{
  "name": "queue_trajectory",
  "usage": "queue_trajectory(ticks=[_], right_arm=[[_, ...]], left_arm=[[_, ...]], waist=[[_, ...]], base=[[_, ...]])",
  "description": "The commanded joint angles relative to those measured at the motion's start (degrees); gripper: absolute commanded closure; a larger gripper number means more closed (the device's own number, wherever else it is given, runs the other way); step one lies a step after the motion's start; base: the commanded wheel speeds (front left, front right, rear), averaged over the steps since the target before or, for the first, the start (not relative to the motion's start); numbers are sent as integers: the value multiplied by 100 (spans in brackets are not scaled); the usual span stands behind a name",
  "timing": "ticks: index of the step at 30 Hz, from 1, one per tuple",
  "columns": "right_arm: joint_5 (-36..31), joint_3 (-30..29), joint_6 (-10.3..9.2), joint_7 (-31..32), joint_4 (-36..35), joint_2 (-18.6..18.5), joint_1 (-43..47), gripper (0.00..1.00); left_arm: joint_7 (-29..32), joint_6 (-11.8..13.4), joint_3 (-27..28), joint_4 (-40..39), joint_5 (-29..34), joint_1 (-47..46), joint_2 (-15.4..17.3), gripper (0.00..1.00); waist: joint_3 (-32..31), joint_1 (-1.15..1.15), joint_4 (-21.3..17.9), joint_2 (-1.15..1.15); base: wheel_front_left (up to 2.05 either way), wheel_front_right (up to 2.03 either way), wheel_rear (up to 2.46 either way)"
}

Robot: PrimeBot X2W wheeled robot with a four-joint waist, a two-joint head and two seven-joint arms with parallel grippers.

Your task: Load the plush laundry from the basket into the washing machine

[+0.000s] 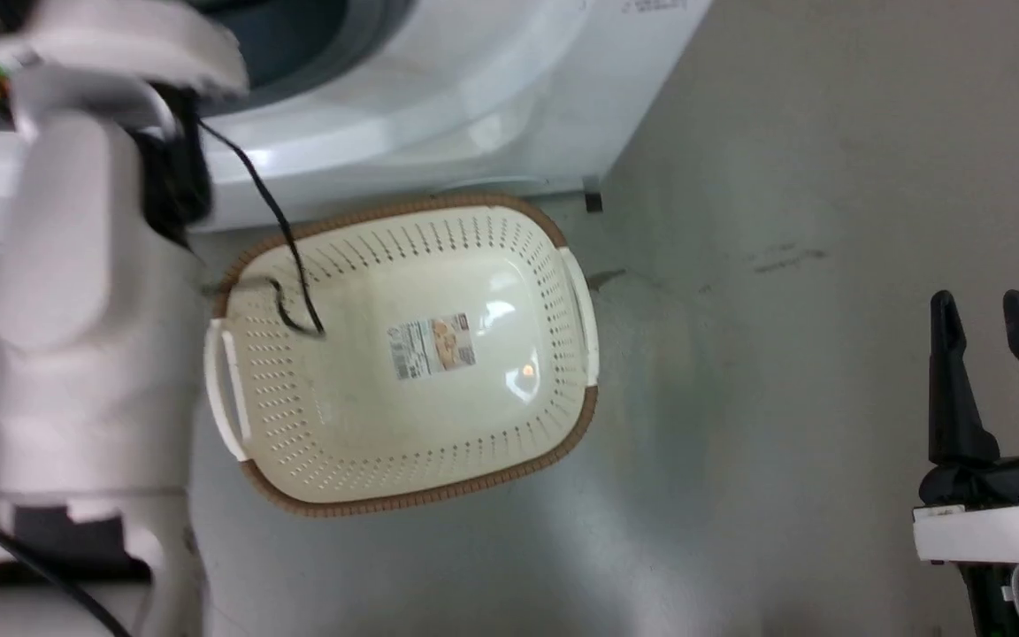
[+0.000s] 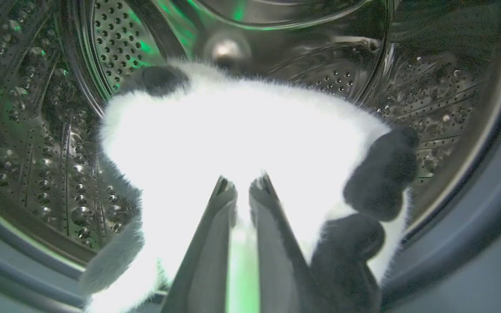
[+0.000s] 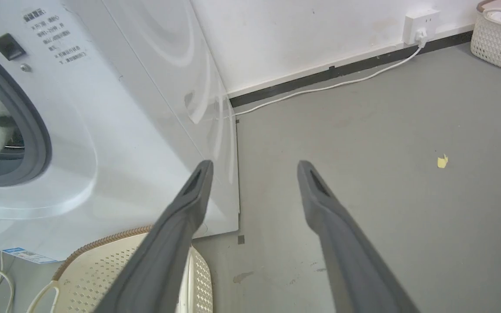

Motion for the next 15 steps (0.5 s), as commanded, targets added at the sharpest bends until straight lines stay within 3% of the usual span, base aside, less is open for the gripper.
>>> queue_trajectory(ticks=[1,15], right_arm=[[42,-5,-4,-50,-54,-30,-132,0],[147,-74,-4,-177,-212,-132,-126,0]], left_arm=[[-34,-40,36,77,76,-387,159,100],[433,-152,-112,648,295,-1856,846,100]], waist=[[255,-1,-117,0],[1005,-1,-249,0]], base=[[0,0,0],[0,0,0]])
